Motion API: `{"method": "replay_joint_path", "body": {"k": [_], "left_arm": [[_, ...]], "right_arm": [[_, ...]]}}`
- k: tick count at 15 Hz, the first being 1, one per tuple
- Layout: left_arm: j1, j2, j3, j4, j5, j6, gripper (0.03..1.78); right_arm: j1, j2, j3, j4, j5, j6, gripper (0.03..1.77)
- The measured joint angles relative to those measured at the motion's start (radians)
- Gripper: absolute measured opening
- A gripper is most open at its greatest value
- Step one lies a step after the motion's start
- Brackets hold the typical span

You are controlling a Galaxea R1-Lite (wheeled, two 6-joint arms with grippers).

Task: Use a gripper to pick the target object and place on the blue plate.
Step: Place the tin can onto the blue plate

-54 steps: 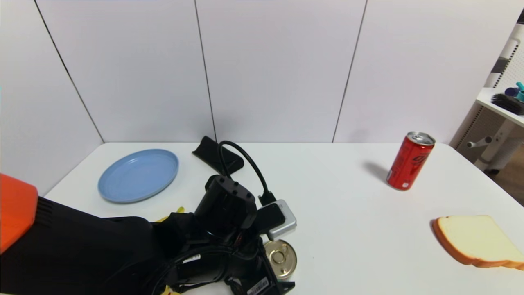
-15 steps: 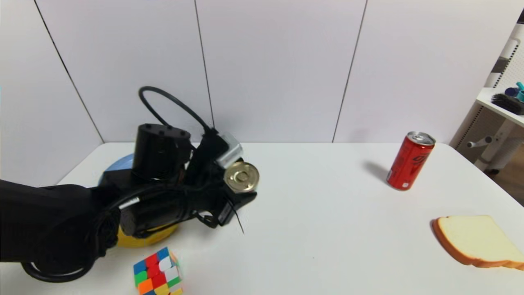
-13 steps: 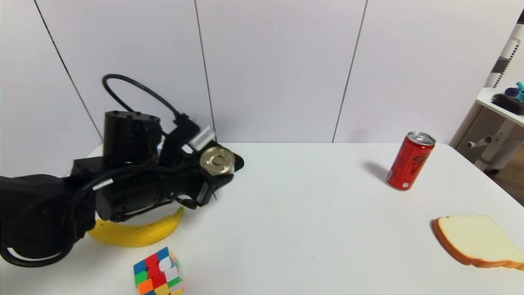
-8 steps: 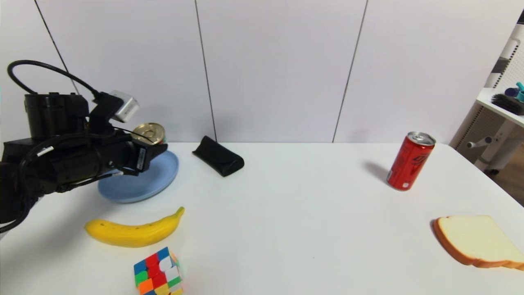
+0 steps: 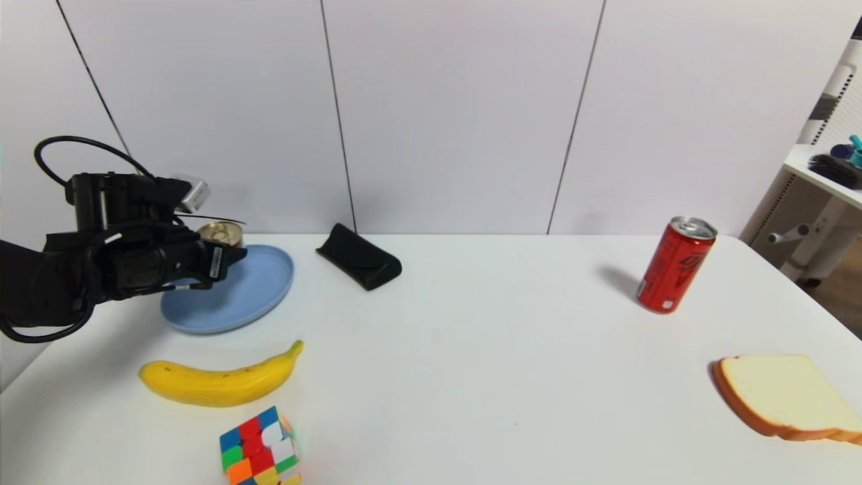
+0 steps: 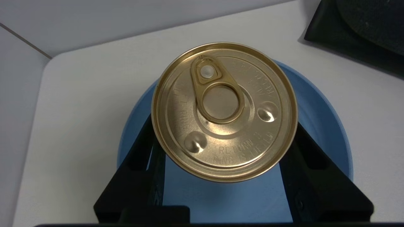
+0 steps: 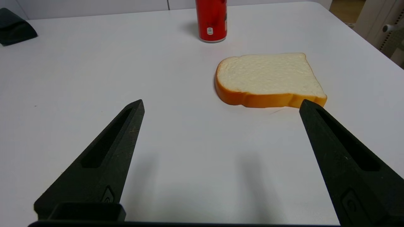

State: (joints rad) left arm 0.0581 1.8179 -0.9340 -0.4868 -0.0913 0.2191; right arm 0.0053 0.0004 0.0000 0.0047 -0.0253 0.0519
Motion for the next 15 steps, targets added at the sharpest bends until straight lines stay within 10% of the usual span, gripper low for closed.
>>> {"method": "replay_joint_path", "body": {"k": [7, 15], "left_arm": [[-0.001, 0.049, 0.002, 0.041, -0.013, -0.076, 1.01], [-0.002, 0.036, -0.015, 0.041, -0.023, -0.076, 1.45]], "right_arm": [[0.0, 0.0, 0.0, 0.0, 0.0, 0.0, 1.7], [0.0, 0.0, 0.0, 0.0, 0.0, 0.0, 1.7]]}}
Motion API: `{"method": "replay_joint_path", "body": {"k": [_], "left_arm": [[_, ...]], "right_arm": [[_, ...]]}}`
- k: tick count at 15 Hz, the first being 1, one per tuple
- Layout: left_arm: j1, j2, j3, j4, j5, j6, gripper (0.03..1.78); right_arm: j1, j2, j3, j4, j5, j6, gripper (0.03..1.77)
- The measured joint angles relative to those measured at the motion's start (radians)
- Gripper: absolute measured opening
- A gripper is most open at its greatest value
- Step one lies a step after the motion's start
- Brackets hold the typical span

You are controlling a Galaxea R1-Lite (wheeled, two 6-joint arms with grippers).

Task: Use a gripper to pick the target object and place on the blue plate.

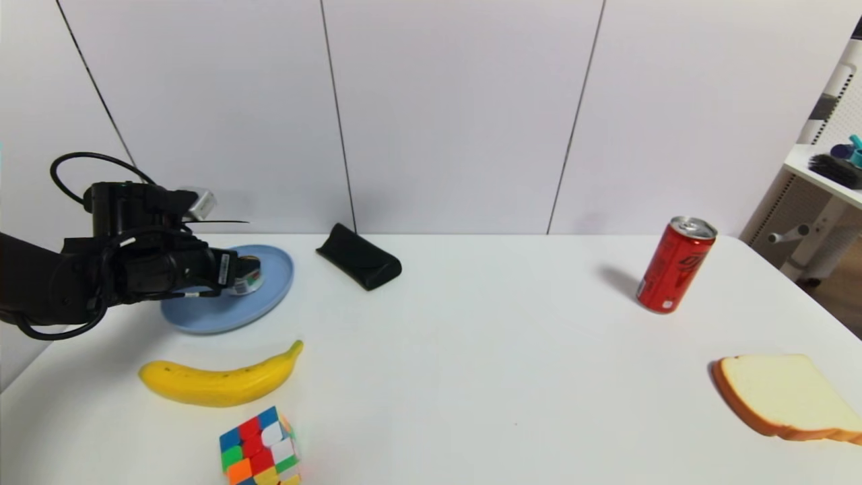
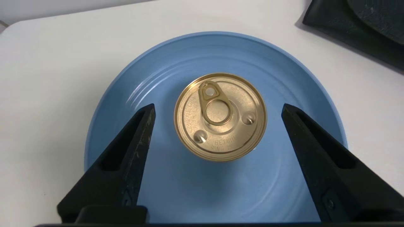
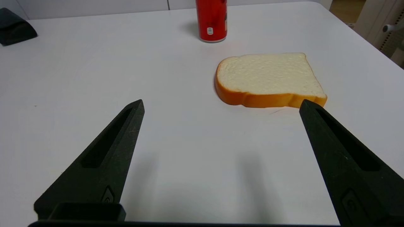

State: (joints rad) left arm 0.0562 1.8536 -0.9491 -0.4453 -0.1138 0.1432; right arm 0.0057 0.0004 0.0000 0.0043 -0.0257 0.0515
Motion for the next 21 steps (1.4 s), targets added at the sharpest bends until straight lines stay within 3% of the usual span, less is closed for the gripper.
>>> {"method": "replay_joint_path", "body": {"k": [5, 11, 21], "left_arm": [[0.001, -0.137, -0.037, 0.022, -0.006, -0.003, 1.57], [0.001, -0.536, 0.003, 0.214, -0.004, 0.006, 1.64], [-0.023, -1.494, 0.822, 0.346, 0.018, 0.005, 1.68]], "right_arm": [[0.0, 0.0, 0.0, 0.0, 0.0, 0.0, 1.7], [0.0, 0.0, 0.0, 0.0, 0.0, 0.0, 1.7], [0.0, 0.0, 0.0, 0.0, 0.0, 0.001, 1.7]]}}
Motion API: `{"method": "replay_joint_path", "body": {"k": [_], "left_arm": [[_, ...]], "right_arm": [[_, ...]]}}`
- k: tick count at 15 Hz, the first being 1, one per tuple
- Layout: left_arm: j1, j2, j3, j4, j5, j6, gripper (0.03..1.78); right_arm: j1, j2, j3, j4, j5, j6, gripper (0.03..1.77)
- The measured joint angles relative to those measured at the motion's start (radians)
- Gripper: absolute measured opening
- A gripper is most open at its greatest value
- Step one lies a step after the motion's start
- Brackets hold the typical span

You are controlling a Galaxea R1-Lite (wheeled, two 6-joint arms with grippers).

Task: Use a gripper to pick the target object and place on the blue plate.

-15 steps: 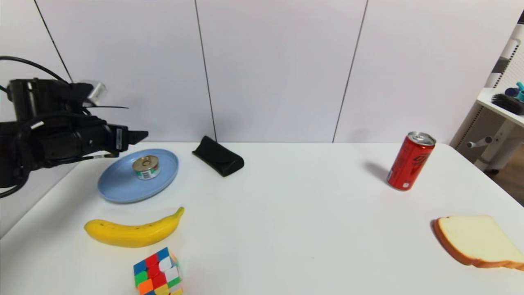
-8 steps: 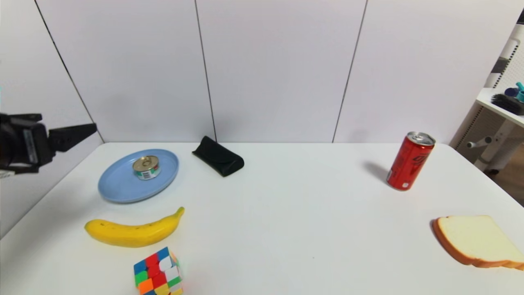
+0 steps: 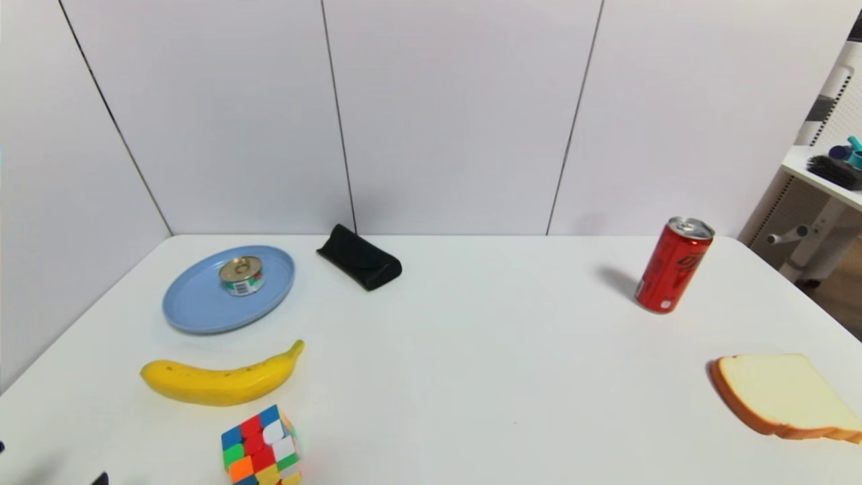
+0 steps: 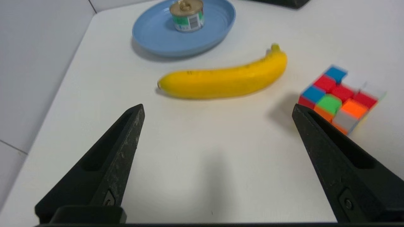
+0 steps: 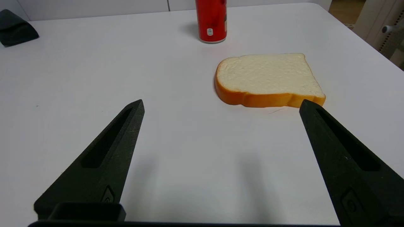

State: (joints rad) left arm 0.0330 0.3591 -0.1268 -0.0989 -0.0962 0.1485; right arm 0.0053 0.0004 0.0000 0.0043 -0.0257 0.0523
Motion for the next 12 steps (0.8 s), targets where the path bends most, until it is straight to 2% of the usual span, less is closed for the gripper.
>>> {"method": "replay_joint_path", "body": {"k": [2, 4, 6, 12], "left_arm": [[-0.027, -0.121, 0.091, 0.029, 0.041, 0.002, 1.69], [-0.038, -0.226, 0.118, 0.089, 0.059, -0.006, 1.69], [-0.041, -0.301, 0.124, 0.103, 0.064, -0.047, 1.69], [-0.042, -0.359, 0.127, 0.107, 0.077, -0.114, 1.69]], "right_arm": [[0.0, 0.0, 0.0, 0.0, 0.0, 0.0, 1.7], [0.0, 0.0, 0.0, 0.0, 0.0, 0.0, 1.7], [0.0, 0.0, 0.0, 0.0, 0.0, 0.0, 1.7], [0.0, 0.0, 0.0, 0.0, 0.0, -0.001, 1.7]]}}
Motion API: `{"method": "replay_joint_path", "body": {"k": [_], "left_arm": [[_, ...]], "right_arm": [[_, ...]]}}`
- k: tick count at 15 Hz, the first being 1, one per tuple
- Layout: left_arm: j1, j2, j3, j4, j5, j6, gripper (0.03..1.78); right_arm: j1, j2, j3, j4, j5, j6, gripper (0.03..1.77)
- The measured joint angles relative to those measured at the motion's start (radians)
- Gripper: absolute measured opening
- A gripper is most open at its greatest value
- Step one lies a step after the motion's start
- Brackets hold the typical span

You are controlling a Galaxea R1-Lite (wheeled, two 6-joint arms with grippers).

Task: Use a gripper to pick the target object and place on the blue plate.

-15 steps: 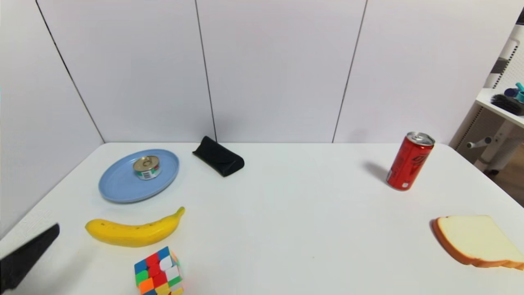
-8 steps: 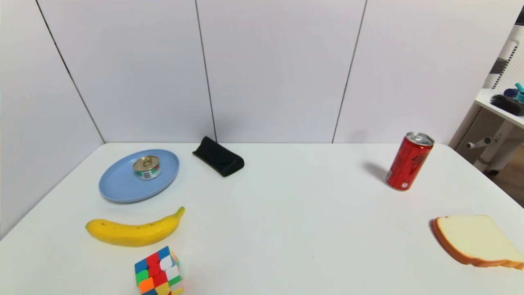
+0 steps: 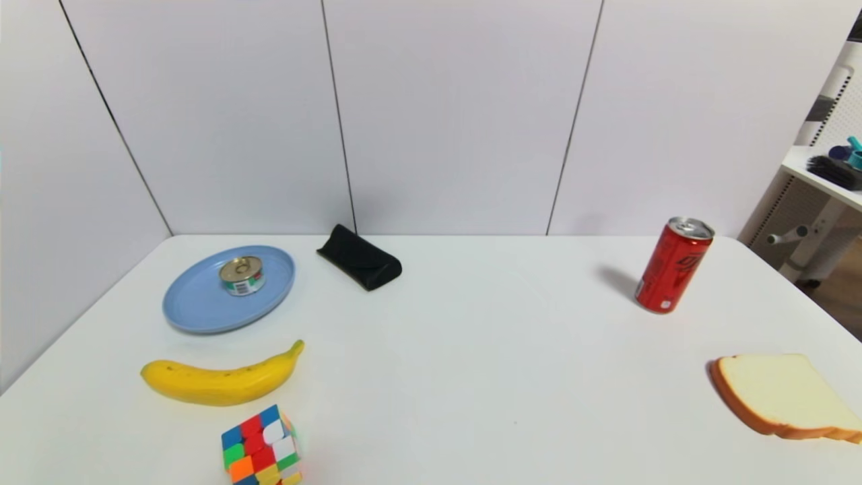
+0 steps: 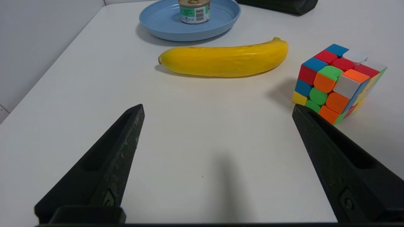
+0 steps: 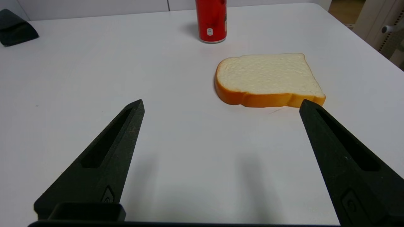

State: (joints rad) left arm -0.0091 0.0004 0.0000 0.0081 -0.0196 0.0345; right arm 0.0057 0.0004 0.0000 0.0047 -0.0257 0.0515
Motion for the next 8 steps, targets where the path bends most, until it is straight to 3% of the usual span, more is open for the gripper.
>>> {"method": "replay_joint_path", "body": {"k": [8], "left_arm": [[0.0, -0.003, 0.0, -0.001, 0.004, -0.004, 1.69]], "right_arm": [[0.0, 0.0, 0.0, 0.0, 0.0, 0.0, 1.7]]}}
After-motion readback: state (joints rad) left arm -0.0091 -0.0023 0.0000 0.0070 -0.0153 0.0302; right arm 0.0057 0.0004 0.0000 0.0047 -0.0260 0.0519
